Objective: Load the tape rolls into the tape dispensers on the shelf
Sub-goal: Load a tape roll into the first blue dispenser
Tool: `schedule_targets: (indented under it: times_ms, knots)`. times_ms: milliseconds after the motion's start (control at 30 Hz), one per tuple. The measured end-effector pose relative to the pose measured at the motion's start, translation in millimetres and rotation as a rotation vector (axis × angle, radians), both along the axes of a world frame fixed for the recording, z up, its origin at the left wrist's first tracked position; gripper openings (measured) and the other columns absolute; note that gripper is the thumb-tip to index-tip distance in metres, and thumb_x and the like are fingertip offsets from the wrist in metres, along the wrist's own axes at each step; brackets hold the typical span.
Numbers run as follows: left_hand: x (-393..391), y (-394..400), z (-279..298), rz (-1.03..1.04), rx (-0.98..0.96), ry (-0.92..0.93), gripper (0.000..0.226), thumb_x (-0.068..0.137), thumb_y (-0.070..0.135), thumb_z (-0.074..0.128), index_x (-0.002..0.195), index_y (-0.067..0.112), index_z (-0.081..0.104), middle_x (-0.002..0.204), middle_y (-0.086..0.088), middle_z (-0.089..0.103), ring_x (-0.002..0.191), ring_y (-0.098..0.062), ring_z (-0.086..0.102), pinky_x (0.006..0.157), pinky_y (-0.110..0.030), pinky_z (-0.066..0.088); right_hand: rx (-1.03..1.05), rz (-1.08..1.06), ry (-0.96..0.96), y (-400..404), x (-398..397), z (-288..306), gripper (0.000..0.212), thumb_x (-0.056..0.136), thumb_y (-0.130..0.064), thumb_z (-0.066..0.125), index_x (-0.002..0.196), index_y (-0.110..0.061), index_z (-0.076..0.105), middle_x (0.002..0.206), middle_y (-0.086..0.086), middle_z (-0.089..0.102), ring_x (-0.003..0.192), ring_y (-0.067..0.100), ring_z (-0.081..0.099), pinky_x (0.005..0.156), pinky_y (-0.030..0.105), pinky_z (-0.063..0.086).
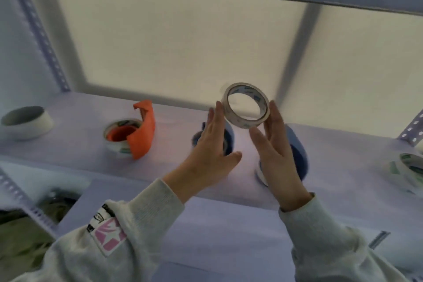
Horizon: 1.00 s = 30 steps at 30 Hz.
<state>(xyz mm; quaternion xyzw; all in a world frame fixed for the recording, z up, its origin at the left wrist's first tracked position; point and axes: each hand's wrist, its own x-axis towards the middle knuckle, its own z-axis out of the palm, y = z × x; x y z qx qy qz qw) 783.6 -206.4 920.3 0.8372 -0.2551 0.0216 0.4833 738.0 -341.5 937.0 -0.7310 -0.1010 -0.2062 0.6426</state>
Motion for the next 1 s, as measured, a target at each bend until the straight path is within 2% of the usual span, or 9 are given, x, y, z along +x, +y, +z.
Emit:
schedule_targets:
  times_ms: [100,133,167,200,267,500,633,767,1000]
  knots:
    - [20,63,-15,-0.024,-0.045,0.071,0.110,0.077,0.022,0.063,0.147,0.030,-0.021,0.161,0.008,-0.013,0.147,-0.009,-0.013,0.121,-0.045,0.006,-0.045,0.005,0.045,64,16,-6,0.061,0.095,-0.025,0.053,0.149,-0.026,0.025,0.146,-0.015,0.043,0.132,0.007,0.043,0.109,0.038,0.040]
    - [24,81,-20,-0.036,-0.049,0.077,0.110,0.077,0.021,0.063,0.147,0.030,-0.021,0.161,0.009,-0.015,0.146,-0.005,-0.015,0.121,-0.045,0.005,-0.043,0.002,0.051,82,20,-7,0.060,0.095,-0.021,0.053,0.149,-0.025,0.025,0.143,-0.017,0.044,0.118,0.018,0.021,0.103,0.031,0.045]
    - [29,96,-23,-0.049,-0.054,0.078,0.111,0.077,0.021,0.064,0.147,0.031,-0.021,0.161,0.011,-0.014,0.146,-0.004,-0.014,0.121,-0.046,0.005,-0.044,-0.012,0.051,99,24,-9,0.061,0.095,-0.022,0.053,0.149,-0.026,0.024,0.147,-0.022,0.039,0.088,-0.021,0.026,0.098,0.015,0.045]
    - [33,110,-27,-0.058,-0.058,0.083,0.112,0.077,0.020,0.066,0.147,0.033,-0.020,0.161,0.011,-0.013,0.146,-0.003,-0.014,0.121,-0.046,0.005,-0.050,-0.032,0.060,112,27,-11,0.063,0.094,-0.026,0.053,0.149,-0.030,0.023,0.153,-0.024,0.028,0.121,0.005,0.011,0.102,0.010,0.038]
    - [39,131,-30,-0.075,-0.079,0.103,0.112,0.078,0.016,0.068,0.147,0.036,-0.019,0.161,0.013,-0.011,0.146,-0.001,-0.011,0.121,-0.045,0.005,-0.073,-0.053,0.061,135,32,-18,0.061,0.091,-0.035,0.051,0.144,-0.042,0.021,0.153,-0.031,0.011,0.144,-0.007,0.008,0.118,0.021,0.017]
    - [41,176,2,0.063,-0.308,0.111,0.082,0.079,-0.010,0.055,0.150,0.017,0.023,0.139,-0.026,0.042,0.131,-0.032,0.040,0.108,-0.033,0.038,-0.086,-0.075,0.104,181,51,-14,0.060,0.086,-0.052,0.048,0.137,-0.057,0.019,0.153,-0.033,0.010,0.143,-0.010,0.000,0.122,0.043,0.012]
    - [39,179,10,0.005,-0.385,0.168,0.078,0.079,-0.014,0.055,0.147,0.015,0.029,0.126,-0.021,0.052,0.119,-0.016,0.049,0.102,-0.029,0.040,-0.050,-0.062,0.120,187,56,-18,0.064,0.088,-0.048,0.048,0.147,-0.042,0.023,0.158,-0.024,0.015,0.145,-0.006,0.005,0.122,0.043,0.012]
    - [34,164,-5,-0.168,-0.505,0.359,0.097,0.074,-0.012,0.054,0.147,0.038,0.012,0.140,0.026,0.040,0.129,0.015,0.035,0.116,-0.026,0.023,0.007,-0.072,0.156,180,51,-34,0.064,0.092,-0.041,0.049,0.150,-0.034,0.023,0.159,-0.016,0.020,0.146,0.000,0.010,0.121,0.045,0.014]
    - [51,156,-33,-0.148,-0.303,0.492,0.111,0.072,0.005,0.065,0.151,0.025,-0.010,0.161,0.008,-0.003,0.147,-0.007,-0.003,0.120,-0.030,0.008,-0.054,-0.111,0.334,160,46,-56,0.071,0.088,-0.055,0.046,0.151,-0.037,0.018,0.160,-0.021,0.013,0.145,-0.006,0.008,0.122,0.039,0.011]
